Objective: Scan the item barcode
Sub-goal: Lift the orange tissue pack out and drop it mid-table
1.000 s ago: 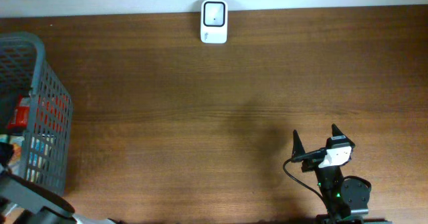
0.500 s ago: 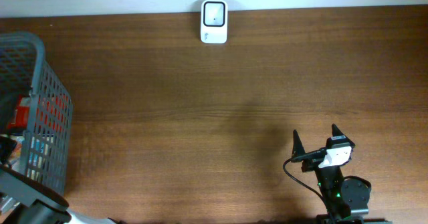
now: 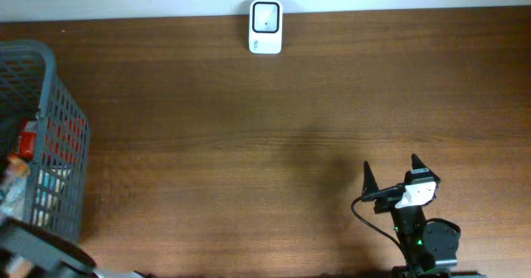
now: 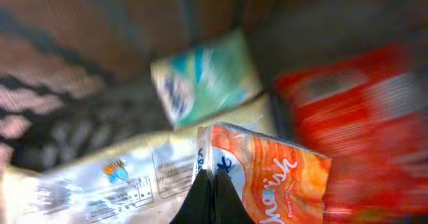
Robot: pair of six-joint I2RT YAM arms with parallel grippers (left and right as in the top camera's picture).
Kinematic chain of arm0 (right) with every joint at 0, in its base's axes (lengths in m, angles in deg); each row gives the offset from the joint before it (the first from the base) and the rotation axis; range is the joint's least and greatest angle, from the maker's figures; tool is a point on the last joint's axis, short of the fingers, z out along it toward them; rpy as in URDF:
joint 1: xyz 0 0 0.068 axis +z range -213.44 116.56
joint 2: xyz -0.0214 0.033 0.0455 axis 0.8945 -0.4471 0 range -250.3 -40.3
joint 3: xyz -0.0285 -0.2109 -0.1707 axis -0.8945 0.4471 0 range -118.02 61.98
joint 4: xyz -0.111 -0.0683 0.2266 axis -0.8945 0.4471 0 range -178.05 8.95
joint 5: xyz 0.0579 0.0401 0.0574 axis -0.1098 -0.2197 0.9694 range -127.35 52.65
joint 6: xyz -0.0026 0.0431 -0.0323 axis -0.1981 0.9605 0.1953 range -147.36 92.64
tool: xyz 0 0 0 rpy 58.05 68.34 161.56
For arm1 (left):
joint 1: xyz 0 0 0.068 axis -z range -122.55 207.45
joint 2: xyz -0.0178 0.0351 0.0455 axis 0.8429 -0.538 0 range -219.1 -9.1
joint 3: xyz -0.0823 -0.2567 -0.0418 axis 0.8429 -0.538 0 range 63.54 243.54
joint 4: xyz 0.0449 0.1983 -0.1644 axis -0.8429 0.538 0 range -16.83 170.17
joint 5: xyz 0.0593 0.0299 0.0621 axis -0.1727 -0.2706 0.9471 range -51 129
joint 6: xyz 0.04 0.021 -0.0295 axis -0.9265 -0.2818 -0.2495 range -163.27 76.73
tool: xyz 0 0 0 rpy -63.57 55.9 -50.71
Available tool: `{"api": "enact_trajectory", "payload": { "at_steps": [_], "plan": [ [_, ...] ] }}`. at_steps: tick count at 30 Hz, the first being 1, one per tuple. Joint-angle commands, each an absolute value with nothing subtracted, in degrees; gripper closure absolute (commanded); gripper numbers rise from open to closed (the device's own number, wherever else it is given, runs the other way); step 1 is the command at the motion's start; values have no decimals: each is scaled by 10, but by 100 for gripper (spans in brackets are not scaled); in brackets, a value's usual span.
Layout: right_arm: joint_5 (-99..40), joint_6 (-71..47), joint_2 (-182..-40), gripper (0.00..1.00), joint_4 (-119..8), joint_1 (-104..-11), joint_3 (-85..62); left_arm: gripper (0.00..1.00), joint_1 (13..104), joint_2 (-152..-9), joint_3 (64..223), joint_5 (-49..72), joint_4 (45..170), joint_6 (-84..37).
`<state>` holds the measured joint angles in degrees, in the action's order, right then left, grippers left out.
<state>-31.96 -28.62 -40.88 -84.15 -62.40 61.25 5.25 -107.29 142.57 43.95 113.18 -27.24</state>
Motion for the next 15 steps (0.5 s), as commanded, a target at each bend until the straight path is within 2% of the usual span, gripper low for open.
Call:
{"api": "enact_trajectory", "payload": {
  "at_steps": [1,5,8,12,15],
  "plan": [
    [-320,-279,-405,1,-840,-628,617,100,53,-932,1475,392,1117,-234],
    [-320,-279,-405,1,-840,-628,617,100,69,-845,1475,312,1104,-223],
    [-320,-279,-405,1,-840,-628,617,100,134,-795,1475,246,1071,-223],
    [-320,-279,-405,1,-840,-628,617,100,341,-768,1474,252,1112,-236],
    [-320,-279,-405,1,-840,-628,617,100,518,-828,1446,256,1140,-236]
  ]
}}
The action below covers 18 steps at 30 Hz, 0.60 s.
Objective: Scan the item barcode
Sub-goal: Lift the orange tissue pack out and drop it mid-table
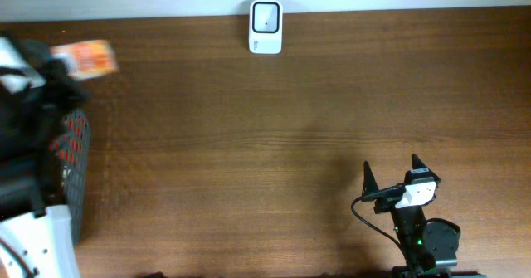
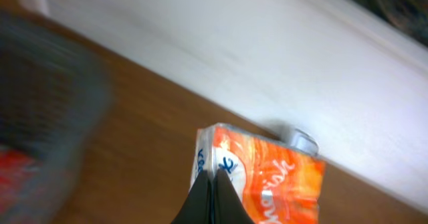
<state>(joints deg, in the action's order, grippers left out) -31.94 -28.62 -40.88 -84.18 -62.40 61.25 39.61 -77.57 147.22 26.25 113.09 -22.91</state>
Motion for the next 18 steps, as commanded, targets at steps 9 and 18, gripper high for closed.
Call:
{"api": "enact_trajectory", "payload": {
  "at_steps": [9,18],
  "plan": [
    [-320,-279,-405,1,-840,-628,617,100,768,-1139,1421,261,1099,-232],
    [-320,-279,-405,1,-840,-628,617,5,755,-1128,1516,266,1114,-271]
  ]
}}
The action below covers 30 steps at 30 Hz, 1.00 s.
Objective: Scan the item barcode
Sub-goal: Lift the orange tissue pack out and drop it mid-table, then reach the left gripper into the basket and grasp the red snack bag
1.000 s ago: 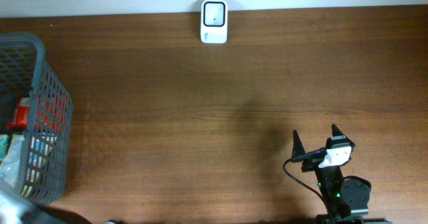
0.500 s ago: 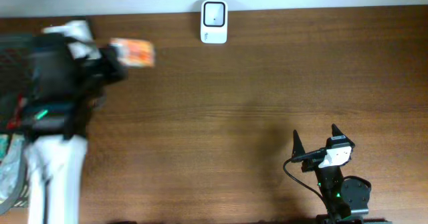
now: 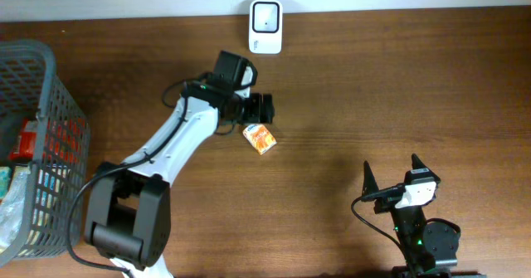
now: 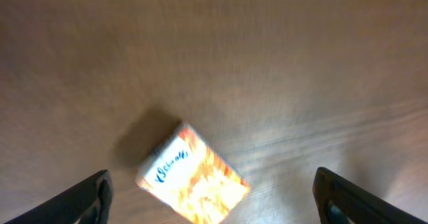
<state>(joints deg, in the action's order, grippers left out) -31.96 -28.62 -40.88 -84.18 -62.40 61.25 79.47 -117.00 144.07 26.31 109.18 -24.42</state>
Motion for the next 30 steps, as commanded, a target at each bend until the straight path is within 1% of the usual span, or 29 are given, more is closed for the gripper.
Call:
{"api": "enact_trajectory", "payload": {
  "at_steps": [1,3,4,5,6,7,9,10,11,13,16,18,21,23,27,29,30],
  "plan": [
    [-320,-279,-405,1,-840,-628,617,5,720,-1105,1559,268,1140,-271],
    [-320,-279,-405,1,-840,-628,617,7,648,-1065,1636,268,1184,-271],
    [-320,-279,-405,1,-840,-628,617,9,603,-1040,1672,273,1204,-270],
    [-320,-279,-405,1,-840,-628,617,11,568,-1018,1694,300,1220,-255],
    [-320,-279,-405,1,-840,-628,617,12,536,-995,1703,346,1233,-233],
    [-320,-279,-405,1,-840,-628,617,13,493,-962,1703,437,1254,-205],
    [-320,-279,-405,1,-840,-628,617,14,444,-937,1703,549,1292,-174],
    [-320,-279,-405,1,-840,-628,617,14,421,-933,1703,586,1314,-158],
    [-320,-279,-405,1,-840,-628,617,12,397,-934,1703,608,1338,-139],
    [-320,-279,-405,1,-840,-628,617,11,336,-944,1681,597,1365,-122],
    [-320,-279,-405,1,-840,-628,617,11,261,-957,1622,573,1366,-120],
    [-320,-279,-405,1,-840,-628,617,11,233,-958,1583,566,1357,-121],
    [-320,-279,-405,1,-840,-628,617,11,199,-968,1517,525,1298,-164],
    [-320,-279,-405,1,-840,-628,617,11,181,-993,1507,518,1285,-164],
    [-320,-279,-405,1,-840,-628,617,13,179,-1066,1507,516,1252,-193],
    [-320,-279,-405,1,-840,-628,617,13,180,-1095,1507,481,1221,-216],
    [-320,-279,-405,1,-840,-628,617,8,179,-1107,1507,466,1197,-218]
  ]
}}
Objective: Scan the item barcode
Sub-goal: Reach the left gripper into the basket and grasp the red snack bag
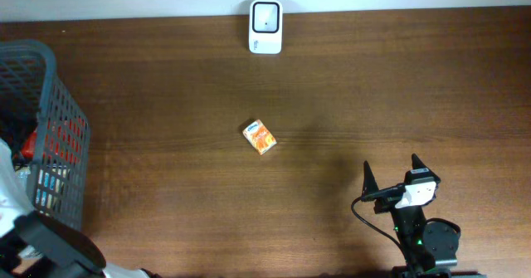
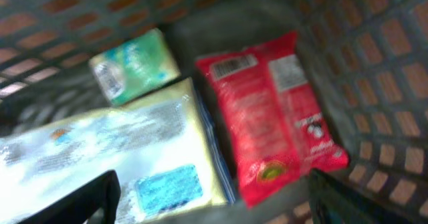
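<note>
The small orange packet (image 1: pixel 260 137) lies on the wooden table (image 1: pixel 348 95), in the middle and below the white scanner (image 1: pixel 265 26) at the back edge. My left arm (image 1: pixel 50 246) reaches over the grey basket (image 1: pixel 46 79) at the left. In the left wrist view my left gripper (image 2: pixel 214 214) is open over the basket's contents, its dark fingertips (image 2: pixel 87 197) far apart. Under it lie a red packet (image 2: pixel 267 110), a green packet (image 2: pixel 134 73) and a yellow and silver bag (image 2: pixel 114 150). My right gripper (image 1: pixel 392 170) stands open at the front right, nothing in it.
The basket's mesh walls (image 2: pixel 374 70) close in around the left gripper. The right arm's base (image 1: pixel 427 241) sits at the table's front edge.
My left gripper was open just above the orange packet at the table's middle; now it is open inside the basket. The packet lies where it was. The right arm has not moved.
My left gripper was shut on the orange packet inside the basket. Then it held the packet up near the basket's back corner. Then the packet lay on the table's middle under the open gripper, and now the gripper is back over the basket.
</note>
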Robot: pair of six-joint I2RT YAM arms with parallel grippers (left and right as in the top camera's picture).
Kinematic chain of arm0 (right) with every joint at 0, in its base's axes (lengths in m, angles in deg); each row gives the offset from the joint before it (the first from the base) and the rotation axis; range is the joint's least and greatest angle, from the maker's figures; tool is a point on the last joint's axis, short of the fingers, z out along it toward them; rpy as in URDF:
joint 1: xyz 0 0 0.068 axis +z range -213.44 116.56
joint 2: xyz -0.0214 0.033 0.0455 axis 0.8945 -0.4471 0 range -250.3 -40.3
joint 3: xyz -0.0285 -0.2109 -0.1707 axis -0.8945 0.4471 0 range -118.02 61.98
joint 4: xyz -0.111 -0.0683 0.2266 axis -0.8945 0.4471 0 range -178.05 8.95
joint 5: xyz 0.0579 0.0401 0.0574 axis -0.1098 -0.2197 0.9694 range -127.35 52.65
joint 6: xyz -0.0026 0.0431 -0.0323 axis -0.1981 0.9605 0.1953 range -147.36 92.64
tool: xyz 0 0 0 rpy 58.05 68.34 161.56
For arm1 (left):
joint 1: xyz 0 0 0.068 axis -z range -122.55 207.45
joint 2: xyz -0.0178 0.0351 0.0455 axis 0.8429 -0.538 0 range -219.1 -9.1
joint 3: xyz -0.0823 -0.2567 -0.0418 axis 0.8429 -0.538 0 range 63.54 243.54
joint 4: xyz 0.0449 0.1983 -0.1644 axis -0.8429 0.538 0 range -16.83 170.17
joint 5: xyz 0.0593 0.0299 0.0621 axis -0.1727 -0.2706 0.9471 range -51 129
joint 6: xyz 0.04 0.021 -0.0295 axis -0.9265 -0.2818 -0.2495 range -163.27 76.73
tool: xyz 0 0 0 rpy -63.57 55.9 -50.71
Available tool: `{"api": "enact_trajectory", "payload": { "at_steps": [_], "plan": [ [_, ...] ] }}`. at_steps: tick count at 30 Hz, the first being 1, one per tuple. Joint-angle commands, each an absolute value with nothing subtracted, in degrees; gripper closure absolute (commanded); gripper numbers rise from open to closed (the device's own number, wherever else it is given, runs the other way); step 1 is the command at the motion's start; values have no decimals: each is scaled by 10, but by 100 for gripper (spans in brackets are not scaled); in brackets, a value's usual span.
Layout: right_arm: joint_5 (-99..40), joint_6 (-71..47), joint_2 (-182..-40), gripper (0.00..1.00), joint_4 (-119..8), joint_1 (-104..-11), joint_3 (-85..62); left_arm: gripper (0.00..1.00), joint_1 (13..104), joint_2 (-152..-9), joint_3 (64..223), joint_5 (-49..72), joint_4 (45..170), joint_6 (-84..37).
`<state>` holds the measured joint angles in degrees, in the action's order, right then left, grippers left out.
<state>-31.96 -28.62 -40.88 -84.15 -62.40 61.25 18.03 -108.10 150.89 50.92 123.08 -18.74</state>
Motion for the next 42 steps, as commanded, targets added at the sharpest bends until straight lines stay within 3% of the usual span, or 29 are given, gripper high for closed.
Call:
{"api": "enact_trajectory", "payload": {
  "at_steps": [1,11,22,26,28,30,35,42],
  "plan": [
    [-320,-279,-405,1,-840,-628,617,0,179,-1112,1507,461,1185,-218],
    [-320,-279,-405,2,-840,-628,617,1,181,-1217,1507,401,1090,-219],
    [-320,-279,-405,1,-840,-628,617,2,191,-1282,1507,398,1073,-200],
    [-320,-279,-405,1,-840,-628,617,20,197,-1318,1507,402,1076,-200],
    [-320,-279,-405,1,-840,-628,617,48,196,-1323,1507,403,1078,-201],
    [-320,-279,-405,1,-840,-628,617,98,195,-1321,1507,402,1079,-211],
    [-320,-279,-405,1,-840,-628,617,100,194,-1260,1512,402,1082,-211],
    [-320,-279,-405,1,-840,-628,617,100,197,-989,1512,398,1089,-225]
  ]
}}
